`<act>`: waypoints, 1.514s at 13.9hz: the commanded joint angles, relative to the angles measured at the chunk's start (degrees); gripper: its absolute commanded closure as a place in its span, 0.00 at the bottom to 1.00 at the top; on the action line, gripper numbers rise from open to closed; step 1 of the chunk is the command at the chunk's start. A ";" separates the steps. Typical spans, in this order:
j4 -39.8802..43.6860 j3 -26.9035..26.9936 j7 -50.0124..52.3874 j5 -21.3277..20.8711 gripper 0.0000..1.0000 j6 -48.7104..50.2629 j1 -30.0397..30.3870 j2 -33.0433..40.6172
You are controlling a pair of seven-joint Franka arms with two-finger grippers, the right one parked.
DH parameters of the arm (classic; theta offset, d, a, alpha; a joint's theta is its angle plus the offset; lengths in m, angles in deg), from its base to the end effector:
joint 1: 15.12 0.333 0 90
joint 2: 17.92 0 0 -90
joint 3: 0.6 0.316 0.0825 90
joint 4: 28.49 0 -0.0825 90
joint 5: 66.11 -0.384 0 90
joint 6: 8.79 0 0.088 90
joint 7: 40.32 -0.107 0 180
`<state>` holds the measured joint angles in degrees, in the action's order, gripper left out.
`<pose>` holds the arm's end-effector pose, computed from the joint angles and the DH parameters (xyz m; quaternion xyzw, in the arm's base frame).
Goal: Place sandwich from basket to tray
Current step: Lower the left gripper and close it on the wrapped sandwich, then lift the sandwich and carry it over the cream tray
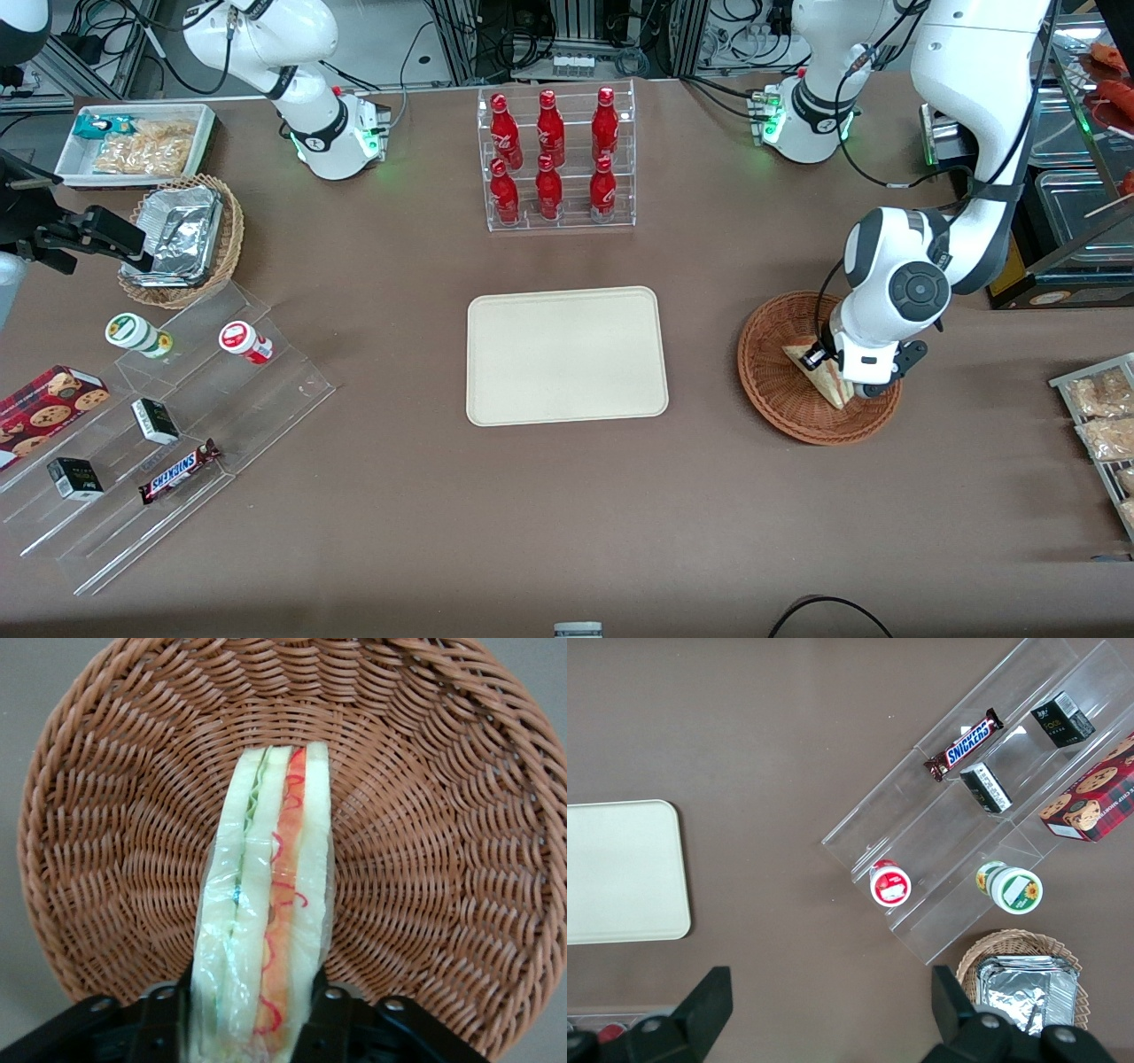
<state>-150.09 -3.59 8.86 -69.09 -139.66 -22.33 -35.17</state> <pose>0.5510 -0.0978 0.2575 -0.9461 -0.3161 0.0549 0.0435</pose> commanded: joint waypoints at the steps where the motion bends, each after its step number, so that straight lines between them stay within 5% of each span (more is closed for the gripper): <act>1: 0.93 0.35 -2.75 -0.80 0.88 4.47 -1.22 2.48; 6: 4.25 -2.97 -21.03 -0.28 0.91 5.88 -1.31 1.36; 10: 11.98 -6.77 -22.45 -0.54 0.91 14.04 -3.32 -0.14; 21: 34.13 -6.77 -6.04 -0.18 1.00 17.93 -20.02 -16.39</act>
<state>-122.41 -10.96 -0.88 -69.19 -123.45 -39.00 -47.30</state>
